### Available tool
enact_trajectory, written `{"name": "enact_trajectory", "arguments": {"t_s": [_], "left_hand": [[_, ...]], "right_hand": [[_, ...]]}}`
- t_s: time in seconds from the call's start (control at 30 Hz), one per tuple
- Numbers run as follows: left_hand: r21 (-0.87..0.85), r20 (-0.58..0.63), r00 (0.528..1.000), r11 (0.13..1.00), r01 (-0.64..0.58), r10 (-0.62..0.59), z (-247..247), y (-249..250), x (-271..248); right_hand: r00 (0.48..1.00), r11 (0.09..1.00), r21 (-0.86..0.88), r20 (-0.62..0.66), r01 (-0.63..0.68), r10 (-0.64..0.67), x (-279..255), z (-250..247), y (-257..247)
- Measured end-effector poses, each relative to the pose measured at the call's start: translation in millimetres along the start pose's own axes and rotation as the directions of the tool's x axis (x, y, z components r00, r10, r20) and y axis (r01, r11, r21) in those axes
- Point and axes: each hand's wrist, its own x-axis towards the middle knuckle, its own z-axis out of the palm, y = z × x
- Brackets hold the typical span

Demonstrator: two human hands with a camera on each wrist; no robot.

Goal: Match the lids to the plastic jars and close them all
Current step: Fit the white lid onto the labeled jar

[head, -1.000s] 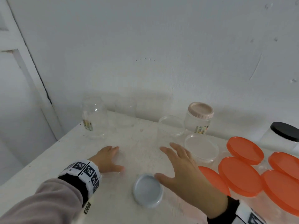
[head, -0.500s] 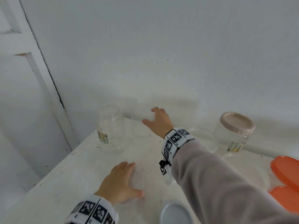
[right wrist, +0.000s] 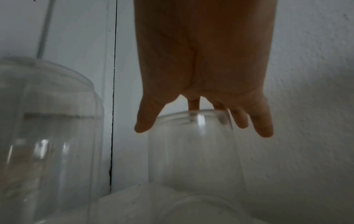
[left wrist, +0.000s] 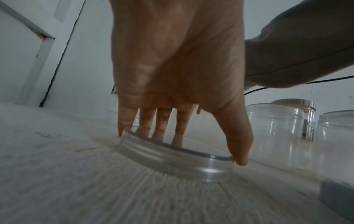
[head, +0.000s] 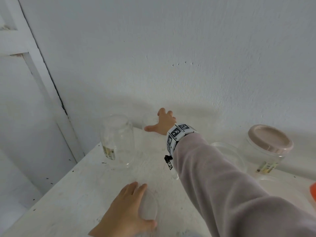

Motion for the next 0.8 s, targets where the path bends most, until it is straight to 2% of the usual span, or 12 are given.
{"name": "enact_trajectory", "arguments": {"t_s": [0.13, 0.23, 0.3, 0.4, 0.5, 0.57, 0.63, 0.7, 0.8], "left_hand": [[-0.032, 0.003, 1.000, 0.999, 0.006, -0.006, 0, -1, -1], [-0.075, 0.004, 1.000, 0.997, 0.019, -0.018, -2, -1, -3], [-0.081, 0.011, 1.000, 0.996, 0.026, -0.025, -5, 0, -5], [-0.157, 0.005, 0.999, 0.987, 0.035, -0.034, -13, 1, -12], [-0.284, -0.063, 0.998, 0.959, 0.002, -0.021, -27, 1, -27], [-0.359, -0.103, 0.994, 0.933, -0.015, -0.023, -36, 1, -38], [-0.430, -0.137, 0.990, 0.903, -0.020, -0.044, -43, 2, -49], [-0.490, -0.185, 0.980, 0.871, -0.023, -0.078, -48, 3, -58], [-0.624, -0.256, 0.955, 0.781, -0.043, -0.152, -52, 7, -70]], "right_hand": [[1.000, 0.991, -0.129, -0.002, -0.020, 0.020, -20, -4, -3], [0.999, 0.965, -0.259, 0.045, 0.031, -0.020, -44, -11, 2], [0.997, 0.963, -0.262, 0.047, 0.068, -0.058, -64, -16, 8], [0.995, 0.988, -0.143, -0.062, 0.066, -0.076, -98, -22, 14], [0.989, 0.979, 0.196, -0.145, 0.055, -0.027, -134, -29, 18], [0.988, 0.895, 0.445, -0.150, 0.037, 0.033, -159, -35, 22], [0.987, 0.773, 0.634, -0.135, 0.022, 0.082, -186, -40, 29], [0.986, 0.634, 0.774, -0.101, -0.009, 0.136, -210, -45, 37], [0.988, 0.418, 0.904, 0.032, -0.093, 0.150, -241, -49, 52]]}}
